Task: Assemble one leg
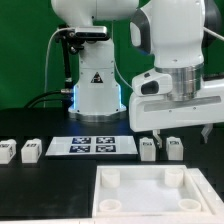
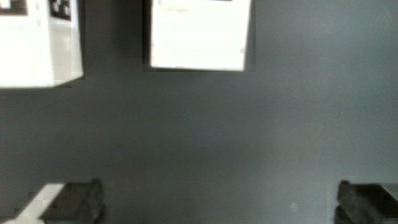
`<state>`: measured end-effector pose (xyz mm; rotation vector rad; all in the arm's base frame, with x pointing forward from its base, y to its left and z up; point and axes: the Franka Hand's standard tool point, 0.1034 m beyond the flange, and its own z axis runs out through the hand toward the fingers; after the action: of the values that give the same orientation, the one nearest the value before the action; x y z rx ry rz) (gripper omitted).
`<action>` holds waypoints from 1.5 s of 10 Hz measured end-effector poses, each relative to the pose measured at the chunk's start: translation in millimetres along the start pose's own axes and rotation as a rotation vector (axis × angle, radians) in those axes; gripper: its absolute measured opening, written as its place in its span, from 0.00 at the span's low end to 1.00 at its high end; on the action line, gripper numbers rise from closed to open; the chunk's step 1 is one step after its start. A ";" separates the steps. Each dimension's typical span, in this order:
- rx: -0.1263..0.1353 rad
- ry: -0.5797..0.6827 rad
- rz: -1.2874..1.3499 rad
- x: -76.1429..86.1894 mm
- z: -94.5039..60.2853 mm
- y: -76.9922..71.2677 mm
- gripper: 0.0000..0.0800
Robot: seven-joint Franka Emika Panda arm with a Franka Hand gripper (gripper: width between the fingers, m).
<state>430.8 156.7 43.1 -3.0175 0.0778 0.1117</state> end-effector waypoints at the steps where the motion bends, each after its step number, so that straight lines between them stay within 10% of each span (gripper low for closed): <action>1: -0.001 -0.005 -0.002 -0.6 0.3 0.3 0.81; 8: -0.029 -0.711 0.051 -21.5 6.0 1.4 0.81; 15: -0.054 -0.761 0.103 -51.3 34.9 -9.1 0.81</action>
Offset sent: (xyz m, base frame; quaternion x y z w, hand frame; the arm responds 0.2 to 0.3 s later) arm -0.0101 -0.0022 -0.0051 0.0073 -0.2376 0.0617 0.9694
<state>377.8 172.4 13.6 -2.7946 0.1547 1.2526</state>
